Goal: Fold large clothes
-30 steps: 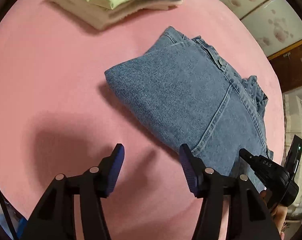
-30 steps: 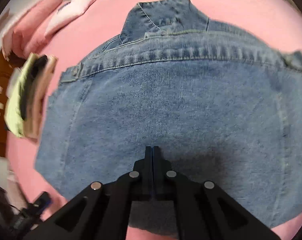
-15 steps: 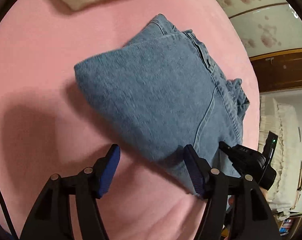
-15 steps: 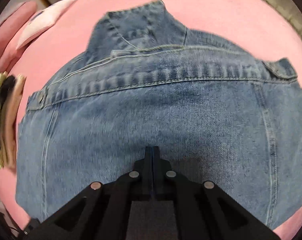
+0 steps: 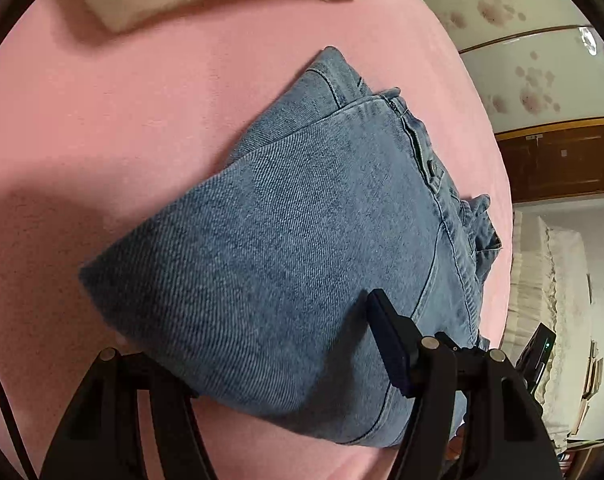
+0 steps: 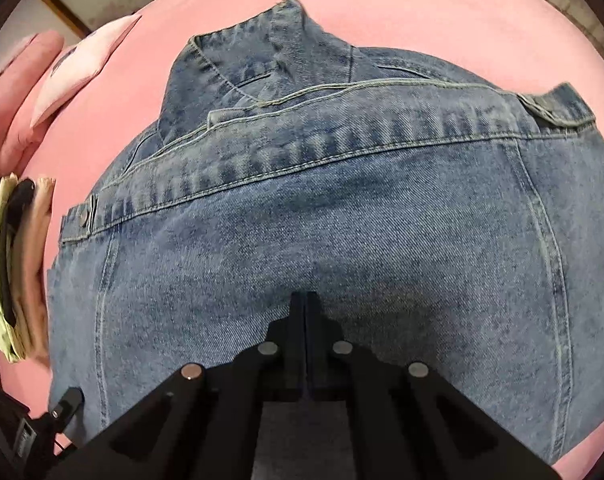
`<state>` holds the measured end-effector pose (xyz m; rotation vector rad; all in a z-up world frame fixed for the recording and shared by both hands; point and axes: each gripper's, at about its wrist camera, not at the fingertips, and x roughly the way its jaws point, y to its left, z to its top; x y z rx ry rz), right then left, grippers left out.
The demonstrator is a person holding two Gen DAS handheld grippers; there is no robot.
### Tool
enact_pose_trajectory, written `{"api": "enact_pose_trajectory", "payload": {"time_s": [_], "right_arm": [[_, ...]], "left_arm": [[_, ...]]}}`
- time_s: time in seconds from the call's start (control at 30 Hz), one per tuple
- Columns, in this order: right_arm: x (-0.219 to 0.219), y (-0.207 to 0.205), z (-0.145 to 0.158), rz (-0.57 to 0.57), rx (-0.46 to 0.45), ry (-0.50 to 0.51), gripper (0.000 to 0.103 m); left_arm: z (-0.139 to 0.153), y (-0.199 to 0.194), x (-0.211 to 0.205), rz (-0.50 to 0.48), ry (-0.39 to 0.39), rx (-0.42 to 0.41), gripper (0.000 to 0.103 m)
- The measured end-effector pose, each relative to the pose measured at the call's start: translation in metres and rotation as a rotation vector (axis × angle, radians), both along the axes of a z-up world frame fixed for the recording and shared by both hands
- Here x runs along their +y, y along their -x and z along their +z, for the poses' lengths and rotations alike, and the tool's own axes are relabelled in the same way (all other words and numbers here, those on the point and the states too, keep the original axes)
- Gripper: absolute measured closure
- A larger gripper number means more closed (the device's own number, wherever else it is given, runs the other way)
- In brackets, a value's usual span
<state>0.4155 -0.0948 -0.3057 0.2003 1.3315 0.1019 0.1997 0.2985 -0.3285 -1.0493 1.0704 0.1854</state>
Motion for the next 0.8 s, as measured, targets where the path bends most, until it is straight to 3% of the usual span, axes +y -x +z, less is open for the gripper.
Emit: {"api": "enact_pose_trajectory", "payload": {"time_s": [0.13, 0.23, 0.3, 0.37, 0.53, 0.67, 0.8], "right_arm": [[0.011, 0.003, 0.001, -0.002, -0.009, 0.023, 0.103], [0.018, 0.008, 0.001, 0.004, -0.045, 0.042, 0.103], [0.022, 0.011, 0.001, 0.015, -0.059, 0.049, 0.103], [0.023, 0.013, 0.0, 0.022, -0.065, 0.049, 0.103], [0.026, 0.019, 0.0, 0.051, -0.084, 0.059, 0.103], [0.028, 0.025, 0.001, 0.078, -0.098, 0.079, 0.103], [0.028, 0.03, 0.001, 0.101, -0.113, 0.075, 0.103]], "left_arm": [[-0.008, 0.0, 0.003, 0.032, 0.03, -0.021, 0.039], [-0.008, 0.0, 0.005, 0.044, 0.007, -0.016, 0.058], [-0.003, 0.0, 0.005, 0.061, -0.018, -0.021, 0.076], [0.007, 0.003, 0.005, 0.08, -0.038, -0.051, 0.086], [0.052, 0.004, -0.02, 0.022, -0.219, -0.162, 0.091], [0.093, -0.004, -0.046, -0.074, -0.304, -0.275, 0.093], [0.123, -0.002, -0.066, -0.141, -0.292, -0.39, 0.093]]}}
